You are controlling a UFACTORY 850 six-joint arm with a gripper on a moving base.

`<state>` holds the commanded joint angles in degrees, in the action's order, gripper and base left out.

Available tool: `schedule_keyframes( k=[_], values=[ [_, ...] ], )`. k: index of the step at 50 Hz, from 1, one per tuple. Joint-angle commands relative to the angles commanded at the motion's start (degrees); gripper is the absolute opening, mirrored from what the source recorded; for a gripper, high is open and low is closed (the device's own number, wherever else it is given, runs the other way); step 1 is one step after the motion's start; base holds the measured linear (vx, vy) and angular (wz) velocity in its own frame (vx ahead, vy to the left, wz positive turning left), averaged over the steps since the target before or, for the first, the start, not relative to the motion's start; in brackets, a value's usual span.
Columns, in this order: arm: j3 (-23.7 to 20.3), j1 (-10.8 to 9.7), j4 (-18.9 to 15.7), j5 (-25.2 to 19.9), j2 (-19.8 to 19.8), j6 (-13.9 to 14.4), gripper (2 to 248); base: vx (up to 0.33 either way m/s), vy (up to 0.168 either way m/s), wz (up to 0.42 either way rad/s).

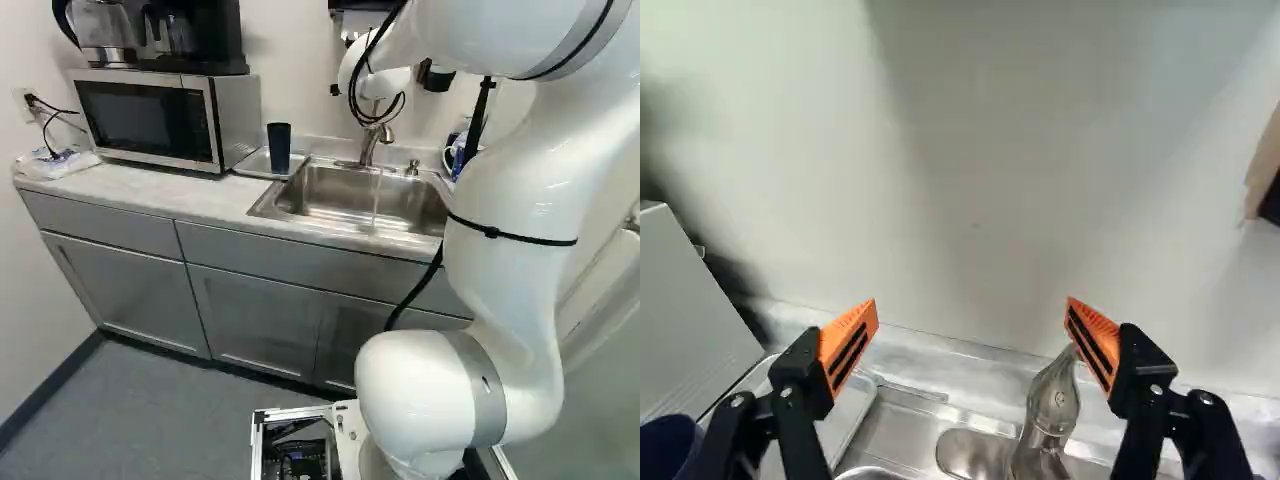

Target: Rinse the cup and place it in the tray

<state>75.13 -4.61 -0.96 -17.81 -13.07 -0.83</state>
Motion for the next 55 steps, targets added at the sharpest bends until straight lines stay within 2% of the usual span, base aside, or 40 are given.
schedule_keyframes(
  k=[32, 55],
  values=[
    [-0.9, 0.0, 0.0, 3.9, 0.9, 0.0, 247, 0.0, 0.0, 0.0],
    [-3.3, 0.6, 0.0, 4.6, 3.0, 0.0, 247, 0.0, 0.0, 0.0]
  ],
)
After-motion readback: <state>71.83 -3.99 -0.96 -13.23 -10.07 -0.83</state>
